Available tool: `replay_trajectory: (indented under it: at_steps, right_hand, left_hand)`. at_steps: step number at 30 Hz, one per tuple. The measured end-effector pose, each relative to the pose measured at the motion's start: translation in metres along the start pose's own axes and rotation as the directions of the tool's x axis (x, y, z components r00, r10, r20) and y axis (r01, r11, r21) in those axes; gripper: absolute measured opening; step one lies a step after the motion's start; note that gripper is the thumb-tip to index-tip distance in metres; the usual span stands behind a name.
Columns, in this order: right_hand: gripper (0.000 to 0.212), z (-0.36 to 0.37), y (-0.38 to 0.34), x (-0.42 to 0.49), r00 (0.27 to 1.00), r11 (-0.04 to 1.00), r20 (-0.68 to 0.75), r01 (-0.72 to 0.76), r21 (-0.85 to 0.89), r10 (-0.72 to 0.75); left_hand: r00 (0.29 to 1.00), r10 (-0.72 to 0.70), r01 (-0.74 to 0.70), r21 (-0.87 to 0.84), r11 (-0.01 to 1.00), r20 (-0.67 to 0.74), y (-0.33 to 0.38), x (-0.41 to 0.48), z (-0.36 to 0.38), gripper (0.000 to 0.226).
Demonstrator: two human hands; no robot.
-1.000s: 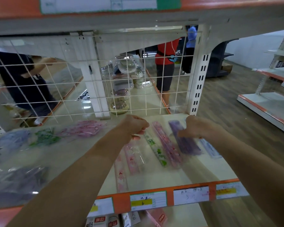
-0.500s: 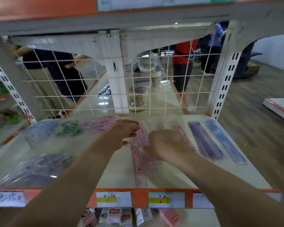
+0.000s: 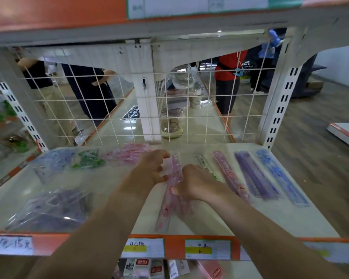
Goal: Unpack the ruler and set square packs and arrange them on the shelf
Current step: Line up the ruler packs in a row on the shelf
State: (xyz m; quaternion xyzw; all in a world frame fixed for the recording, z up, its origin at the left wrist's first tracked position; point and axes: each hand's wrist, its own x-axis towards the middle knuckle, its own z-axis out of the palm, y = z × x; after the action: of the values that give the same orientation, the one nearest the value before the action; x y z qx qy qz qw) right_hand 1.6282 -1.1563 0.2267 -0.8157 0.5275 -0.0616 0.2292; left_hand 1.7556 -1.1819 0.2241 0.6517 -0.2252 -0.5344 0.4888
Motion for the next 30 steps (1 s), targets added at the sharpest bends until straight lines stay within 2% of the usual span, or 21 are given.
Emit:
replay_trajectory:
  at_steps: [3, 9, 16, 20, 22, 25, 28, 30]
  right_hand:
    - [0.032, -0.002, 0.005, 0.001, 0.998, 0.993, 0.023, -0.059, 0.101, 0.057]
    - [0.029, 0.0, 0.011, 0.019, 0.984, 0.957, 0.065, -0.175, 0.231, 0.164]
    - [0.024, -0.007, 0.02, 0.025, 0.969, 0.833, 0.145, -0.246, 0.496, 0.199]
    - [0.018, 0.0, 0.024, 0.025, 0.978, 0.807, 0.13, -0.207, 0.553, 0.162]
    - [0.021, 0.008, 0.028, 0.026, 0.988, 0.803, 0.071, -0.153, 0.576, 0.137]
    - [0.02, 0.019, 0.035, 0.019, 0.986, 0.788, -0.099, -0.045, 0.614, 0.134]
    - [0.011, 0.026, 0.037, 0.009, 0.962, 0.722, -0.249, 0.094, 0.686, 0.112]
    - [0.009, 0.03, 0.036, 0.004, 0.938, 0.659, -0.327, 0.175, 0.732, 0.115]
  left_hand:
    - [1.0, -0.022, 0.021, 0.012, 1.0, 0.011, -0.004, 0.006, -0.004, 0.007]
    - [0.986, -0.113, 0.113, 0.007, 0.994, 0.122, 0.006, 0.008, -0.01, 0.026]
    - [0.97, -0.169, 0.184, -0.073, 0.98, 0.176, 0.008, 0.011, -0.017, 0.031]
    - [0.956, -0.157, 0.171, -0.036, 0.985, 0.247, -0.007, 0.009, -0.008, 0.008]
    - [0.965, -0.084, 0.105, -0.073, 0.992, 0.249, -0.017, 0.009, 0.0, 0.012]
    - [0.955, 0.039, 0.037, -0.247, 0.968, 0.295, -0.028, 0.012, 0.008, 0.024]
    - [0.937, 0.122, 0.004, -0.359, 0.933, 0.328, -0.04, 0.011, 0.005, 0.017]
    - [0.913, 0.175, -0.043, -0.339, 0.94, 0.369, -0.047, 0.008, -0.001, 0.019]
